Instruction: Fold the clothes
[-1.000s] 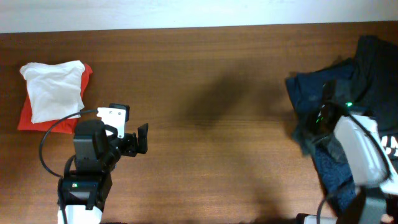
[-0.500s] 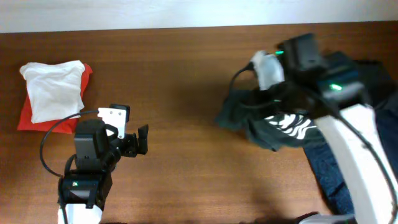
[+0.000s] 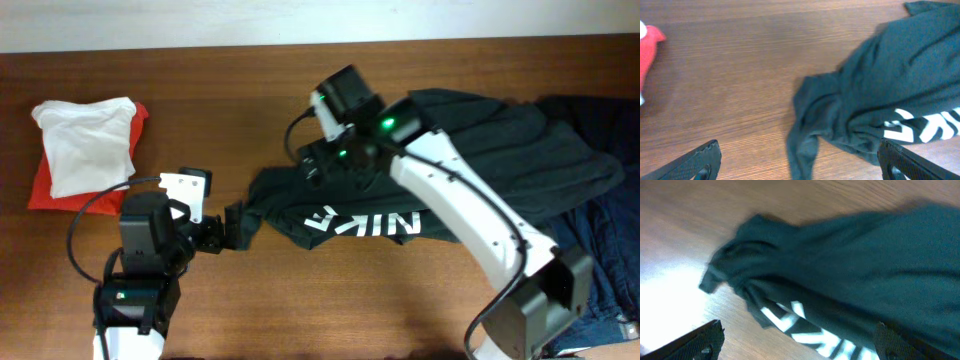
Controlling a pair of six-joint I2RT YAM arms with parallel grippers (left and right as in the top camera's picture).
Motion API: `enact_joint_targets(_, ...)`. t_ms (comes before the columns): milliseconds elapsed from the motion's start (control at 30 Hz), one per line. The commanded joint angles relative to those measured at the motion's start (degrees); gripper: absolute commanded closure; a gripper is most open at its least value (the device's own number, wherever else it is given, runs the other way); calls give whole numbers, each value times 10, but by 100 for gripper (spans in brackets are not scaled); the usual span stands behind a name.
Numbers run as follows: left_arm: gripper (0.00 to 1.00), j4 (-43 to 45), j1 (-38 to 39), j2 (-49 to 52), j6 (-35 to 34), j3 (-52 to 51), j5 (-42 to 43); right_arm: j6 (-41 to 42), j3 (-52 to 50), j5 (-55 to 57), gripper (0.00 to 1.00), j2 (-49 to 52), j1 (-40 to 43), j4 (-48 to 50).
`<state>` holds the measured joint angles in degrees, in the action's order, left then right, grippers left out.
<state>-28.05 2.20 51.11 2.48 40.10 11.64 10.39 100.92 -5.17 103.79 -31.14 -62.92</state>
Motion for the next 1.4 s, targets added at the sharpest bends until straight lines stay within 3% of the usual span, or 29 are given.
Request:
enact_joint_targets(0,1,3,0,33,-7,11,110,24,7,1,1,-54,71,-64)
enact_joint_targets(67,1,5,3,121,-34,11,150,23,7,-8,1,-56,130,-151)
enact_joint_targets(167,1,28,5,270,-41,11,200,23,7,-8,1,-56,179,-190)
enact_joint_targets(267,2,127,28,405,-49,11,207,23,7,-8,1,-56,184,-195)
enact_joint_targets(300,18,164,42,436,-49,11,207,23,7,-7,1,-56,185,-198)
enact_joint_targets(333,50,195,54,454,-49,11,207,21,7,-5,1,-56,185,-202)
enact_joint_targets(367,94,230,63,461,-49,11,205,21,7,-1,1,-56,185,-203)
enact_joint_targets(400,99,270,61,457,-49,15,202,21,7,0,1,-56,185,-207)
enact_joint_targets(500,99,210,-4,431,-79,115,52,21,7,84,1,-56,188,-220)
enact_joint_targets(600,99,182,-113,428,-79,269,21,21,7,87,1,-56,200,-224)
enact_joint_targets(633,82,193,-137,428,-79,293,11,21,7,87,1,-56,200,-225)
enact_joint_targets(667,1,198,-145,428,-79,295,11,21,7,87,1,-56,200,-226)
enact_joint_targets(733,1,128,-143,429,-79,294,15,21,7,87,1,-56,200,-233)
enact_joint_targets(800,1,-47,-116,431,-96,294,101,21,7,86,1,-56,200,-233)
enact_joint_targets(833,1,-122,-90,437,-111,293,143,21,7,86,1,-56,200,-234)
enact_joint_targets(900,1,-186,-24,452,-122,279,151,21,7,85,1,-56,200,-235)
enact_joint_targets(933,1,-186,7,457,-144,263,157,21,7,85,1,-56,200,-235)
enact_joint_targets(1000,1,-135,105,482,-291,219,156,21,7,84,1,-56,200,-235)
enact_joint_targets(1033,1,-100,138,494,-329,206,156,21,7,84,1,-56,200,-235)
enact_joint_targets(1200,1,56,257,589,-450,190,149,21,7,85,1,-56,200,-239)
enact_joint_targets(1233,8,96,269,608,-450,190,148,21,7,85,1,-56,200,-239)
enact_joint_targets(1300,36,98,274,624,-453,190,113,21,7,85,1,-56,200,-241)
enact_joint_targets(1367,37,46,271,623,-453,190,72,21,7,85,1,-56,200,-242)
